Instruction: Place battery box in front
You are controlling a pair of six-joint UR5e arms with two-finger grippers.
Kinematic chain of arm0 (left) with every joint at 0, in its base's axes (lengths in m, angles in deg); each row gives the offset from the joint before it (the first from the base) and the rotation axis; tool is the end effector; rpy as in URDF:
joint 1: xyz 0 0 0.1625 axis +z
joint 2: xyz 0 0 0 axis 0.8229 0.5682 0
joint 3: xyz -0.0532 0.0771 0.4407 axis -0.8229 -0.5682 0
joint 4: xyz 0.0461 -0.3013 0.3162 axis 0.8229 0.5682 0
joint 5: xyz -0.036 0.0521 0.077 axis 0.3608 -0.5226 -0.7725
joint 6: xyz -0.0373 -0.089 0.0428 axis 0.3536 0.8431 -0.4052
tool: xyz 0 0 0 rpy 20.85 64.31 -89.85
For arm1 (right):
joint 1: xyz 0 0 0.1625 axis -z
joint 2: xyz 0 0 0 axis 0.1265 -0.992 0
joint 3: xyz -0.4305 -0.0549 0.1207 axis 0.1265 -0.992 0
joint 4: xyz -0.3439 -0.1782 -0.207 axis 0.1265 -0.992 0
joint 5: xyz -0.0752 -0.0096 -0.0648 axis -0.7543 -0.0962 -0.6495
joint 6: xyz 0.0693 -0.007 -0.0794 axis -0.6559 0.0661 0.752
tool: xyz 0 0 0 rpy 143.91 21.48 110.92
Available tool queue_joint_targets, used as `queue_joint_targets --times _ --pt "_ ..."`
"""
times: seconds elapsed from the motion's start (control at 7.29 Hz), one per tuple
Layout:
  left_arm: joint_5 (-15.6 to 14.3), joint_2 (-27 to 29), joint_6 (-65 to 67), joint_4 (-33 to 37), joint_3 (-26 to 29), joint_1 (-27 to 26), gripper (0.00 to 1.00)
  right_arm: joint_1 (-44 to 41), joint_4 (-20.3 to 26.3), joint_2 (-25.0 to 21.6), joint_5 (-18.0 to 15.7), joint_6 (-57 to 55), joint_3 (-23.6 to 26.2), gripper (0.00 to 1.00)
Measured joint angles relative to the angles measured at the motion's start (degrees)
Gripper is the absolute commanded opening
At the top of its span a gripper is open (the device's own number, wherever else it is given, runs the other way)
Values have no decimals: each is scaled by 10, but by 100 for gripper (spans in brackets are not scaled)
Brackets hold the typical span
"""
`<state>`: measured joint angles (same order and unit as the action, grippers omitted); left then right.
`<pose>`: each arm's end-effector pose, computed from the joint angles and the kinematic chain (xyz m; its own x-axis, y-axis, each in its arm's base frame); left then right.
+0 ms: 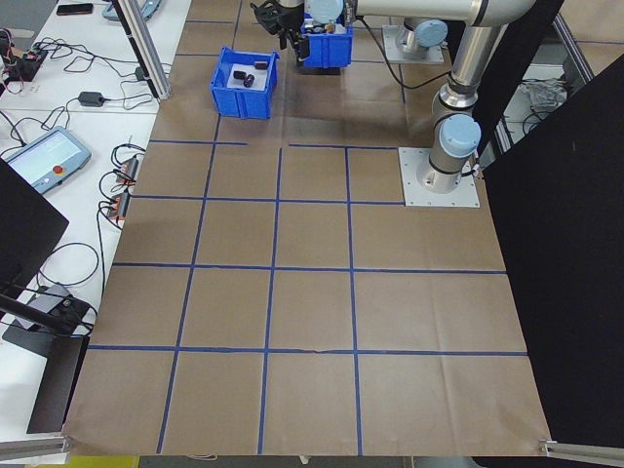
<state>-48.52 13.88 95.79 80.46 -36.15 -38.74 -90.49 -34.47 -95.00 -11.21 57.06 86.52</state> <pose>-0.1743 -0.5198 0.4985 -0.9110 -0.4119 0.0193 -0.4113 0.9110 0.0315 0.1726 -0.3159 0.3320 -0.0227 -0.9985 0.0496 -0.9989 0.0247 0.0392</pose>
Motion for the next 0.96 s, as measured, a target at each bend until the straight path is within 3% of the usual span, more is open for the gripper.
queue_joint_targets --times 0.41,0.96 --pt "-4 -31 -304 20 -16 22 99 -124 -59 79 -32 -112 -25 0" --pt "-16 -78 -389 17 -71 32 99 -210 -73 106 -46 -172 -44 0"
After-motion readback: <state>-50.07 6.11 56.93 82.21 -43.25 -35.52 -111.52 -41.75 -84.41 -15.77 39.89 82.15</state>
